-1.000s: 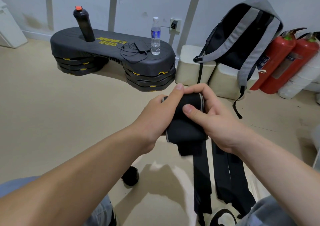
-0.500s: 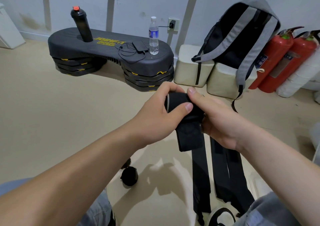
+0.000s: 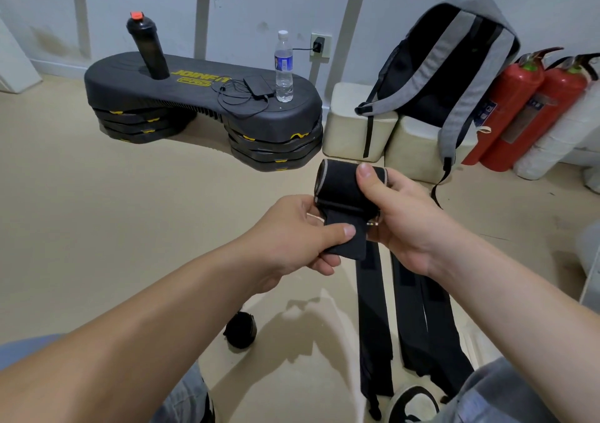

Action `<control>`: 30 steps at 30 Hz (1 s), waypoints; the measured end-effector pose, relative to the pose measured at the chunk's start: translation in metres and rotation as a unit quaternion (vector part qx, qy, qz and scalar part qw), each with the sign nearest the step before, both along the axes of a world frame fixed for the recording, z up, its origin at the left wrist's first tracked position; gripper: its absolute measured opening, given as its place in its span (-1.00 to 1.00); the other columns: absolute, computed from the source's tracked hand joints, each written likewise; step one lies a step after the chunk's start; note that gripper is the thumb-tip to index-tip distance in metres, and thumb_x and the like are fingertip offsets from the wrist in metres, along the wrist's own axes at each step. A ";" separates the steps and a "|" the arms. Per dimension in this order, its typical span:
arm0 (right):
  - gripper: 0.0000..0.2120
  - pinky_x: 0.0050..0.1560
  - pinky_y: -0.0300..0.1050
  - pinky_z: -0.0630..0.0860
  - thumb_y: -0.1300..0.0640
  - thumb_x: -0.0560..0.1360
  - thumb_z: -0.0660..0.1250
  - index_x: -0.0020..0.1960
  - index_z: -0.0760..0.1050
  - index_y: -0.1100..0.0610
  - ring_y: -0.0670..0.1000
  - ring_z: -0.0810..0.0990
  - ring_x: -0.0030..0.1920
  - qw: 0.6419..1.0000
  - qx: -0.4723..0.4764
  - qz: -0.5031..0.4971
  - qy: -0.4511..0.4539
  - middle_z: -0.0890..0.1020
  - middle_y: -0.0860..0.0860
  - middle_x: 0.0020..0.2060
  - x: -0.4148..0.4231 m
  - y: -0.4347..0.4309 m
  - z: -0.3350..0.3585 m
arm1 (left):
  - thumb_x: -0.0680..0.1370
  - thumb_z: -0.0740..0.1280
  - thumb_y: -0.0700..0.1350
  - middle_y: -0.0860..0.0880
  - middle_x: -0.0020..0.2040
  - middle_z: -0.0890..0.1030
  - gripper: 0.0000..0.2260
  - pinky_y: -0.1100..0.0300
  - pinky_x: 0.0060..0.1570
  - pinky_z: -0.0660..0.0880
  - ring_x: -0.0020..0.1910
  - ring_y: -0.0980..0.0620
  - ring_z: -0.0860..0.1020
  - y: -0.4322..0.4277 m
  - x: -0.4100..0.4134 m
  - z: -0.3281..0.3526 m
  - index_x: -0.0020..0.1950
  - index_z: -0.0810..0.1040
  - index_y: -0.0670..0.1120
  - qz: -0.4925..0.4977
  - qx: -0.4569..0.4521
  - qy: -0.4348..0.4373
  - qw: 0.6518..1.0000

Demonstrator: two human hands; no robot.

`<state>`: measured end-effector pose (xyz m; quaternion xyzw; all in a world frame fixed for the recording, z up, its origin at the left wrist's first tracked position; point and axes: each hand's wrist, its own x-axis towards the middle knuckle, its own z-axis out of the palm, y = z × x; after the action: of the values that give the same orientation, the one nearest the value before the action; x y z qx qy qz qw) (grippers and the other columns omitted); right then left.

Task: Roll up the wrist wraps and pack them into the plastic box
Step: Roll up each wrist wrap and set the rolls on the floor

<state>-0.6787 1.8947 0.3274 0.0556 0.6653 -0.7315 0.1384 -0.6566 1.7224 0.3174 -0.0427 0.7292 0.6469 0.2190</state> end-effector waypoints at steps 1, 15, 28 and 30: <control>-0.72 0.04 0.14 0.65 -0.06 0.65 0.34 0.24 0.54 0.10 0.08 0.75 0.00 1.000 -0.001 -0.006 0.008 0.76 0.04 0.03 0.001 -0.001 -0.001 | 0.62 0.47 -0.19 -0.24 -0.06 0.73 -0.77 0.18 -0.33 0.61 -0.39 0.02 0.64 0.000 0.000 -0.001 0.23 0.58 -0.24 0.004 0.000 -0.003 1.000; -0.71 0.10 0.23 0.68 0.41 0.53 0.46 0.04 0.50 0.06 0.16 0.64 0.04 0.996 -0.021 0.015 0.083 0.58 0.18 0.11 0.006 -0.003 -0.004 | 0.66 0.30 -0.25 -0.14 -0.01 0.76 -0.83 0.13 -0.11 0.65 -0.09 -0.06 0.75 -0.003 -0.002 0.007 0.19 0.65 -0.17 0.049 0.088 -0.079 0.992; -0.54 0.06 0.16 0.64 0.41 0.17 0.51 -0.19 0.55 -0.12 0.06 0.62 0.02 0.981 0.069 0.083 0.161 0.64 0.22 0.05 0.009 -0.008 -0.008 | 0.66 0.41 0.05 -0.12 0.05 0.73 -0.67 0.11 -0.08 0.68 -0.16 -0.05 0.72 -0.003 -0.001 0.011 0.30 0.60 -0.14 0.092 0.161 -0.101 0.977; -0.50 0.03 0.09 0.65 0.40 0.18 0.52 -0.03 0.58 -0.06 0.07 0.63 -0.01 0.989 0.036 0.089 0.112 0.62 0.18 0.05 0.008 -0.006 -0.008 | 0.67 0.41 -0.02 -0.16 0.07 0.72 -0.74 0.12 -0.12 0.67 -0.17 -0.04 0.71 -0.002 -0.003 0.010 0.26 0.58 -0.16 0.112 0.170 -0.077 0.976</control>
<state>-0.6709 1.8883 0.3192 -0.0813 0.7051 -0.6932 0.1256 -0.6592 1.7203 0.3278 -0.1362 0.5801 0.7766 0.2047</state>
